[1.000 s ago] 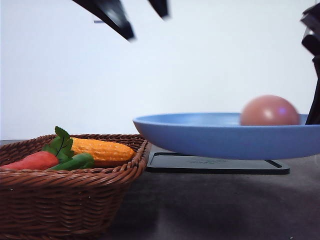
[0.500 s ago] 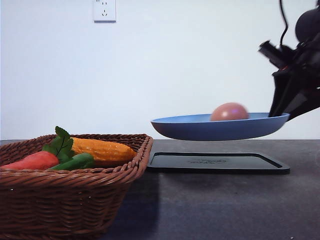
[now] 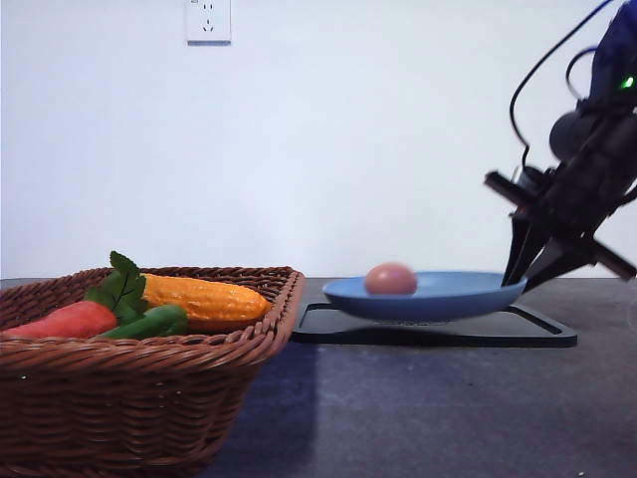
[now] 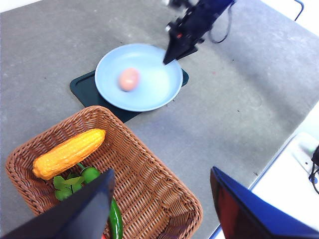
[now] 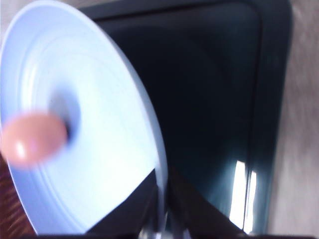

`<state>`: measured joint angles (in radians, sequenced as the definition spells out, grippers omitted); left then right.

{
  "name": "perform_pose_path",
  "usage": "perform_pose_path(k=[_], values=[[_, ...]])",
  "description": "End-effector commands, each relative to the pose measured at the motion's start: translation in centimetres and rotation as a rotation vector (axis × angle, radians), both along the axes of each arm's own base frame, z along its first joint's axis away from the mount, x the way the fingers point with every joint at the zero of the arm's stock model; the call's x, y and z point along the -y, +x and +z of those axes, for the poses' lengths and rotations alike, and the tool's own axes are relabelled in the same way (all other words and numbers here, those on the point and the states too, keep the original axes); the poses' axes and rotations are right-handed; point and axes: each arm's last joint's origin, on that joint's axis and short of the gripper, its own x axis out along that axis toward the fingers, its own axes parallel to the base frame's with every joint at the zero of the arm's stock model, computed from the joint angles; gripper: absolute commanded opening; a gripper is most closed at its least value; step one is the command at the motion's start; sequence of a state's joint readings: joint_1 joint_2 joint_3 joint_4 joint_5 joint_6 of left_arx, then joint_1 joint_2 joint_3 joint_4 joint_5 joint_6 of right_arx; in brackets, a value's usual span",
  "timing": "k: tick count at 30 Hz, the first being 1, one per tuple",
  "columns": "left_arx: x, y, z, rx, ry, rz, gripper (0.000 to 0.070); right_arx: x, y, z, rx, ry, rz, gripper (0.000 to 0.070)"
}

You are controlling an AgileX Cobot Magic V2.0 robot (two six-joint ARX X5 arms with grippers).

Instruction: Transfer egg from basket to plate and serve

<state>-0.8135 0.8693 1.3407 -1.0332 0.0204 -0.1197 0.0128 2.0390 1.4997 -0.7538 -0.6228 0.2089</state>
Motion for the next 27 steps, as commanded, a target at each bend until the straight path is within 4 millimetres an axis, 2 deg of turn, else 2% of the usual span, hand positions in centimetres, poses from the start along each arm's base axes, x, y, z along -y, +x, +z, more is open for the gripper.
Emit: perform_pose_path(k=[1,7,13,17,22,27], values=[[0.0,-0.1,0.7,0.016,-0.019,0.003,0.0391,-0.2,0.8,-0.6,0.015,0.017,0.015,0.0],[0.0,0.0,0.7,0.006,-0.029,0.012,0.0391,-0.2,1.3,-1.5,0.021,0.022,0.015,0.0006],[0.0,0.0,0.7,0.003,-0.033,0.015,0.039,0.1,1.3,-1.5,0.023,0.0,0.004,0.0233],[0.3,0.3,0.6,0.0,-0.028,0.016,0.039,0.2,1.4,-1.2,0.032,-0.014,-0.001,0.0243],[0.7,0.8,0.7,0.026,-0.016,0.05,0.039,0.7,1.3,1.6,0.096,-0.023,-0.008,0.0243],[1.4,1.8,0.6,0.07,0.011,0.125,0.0366,1.0,0.0,6.5,0.221,-0.08,-0.024,0.0221]])
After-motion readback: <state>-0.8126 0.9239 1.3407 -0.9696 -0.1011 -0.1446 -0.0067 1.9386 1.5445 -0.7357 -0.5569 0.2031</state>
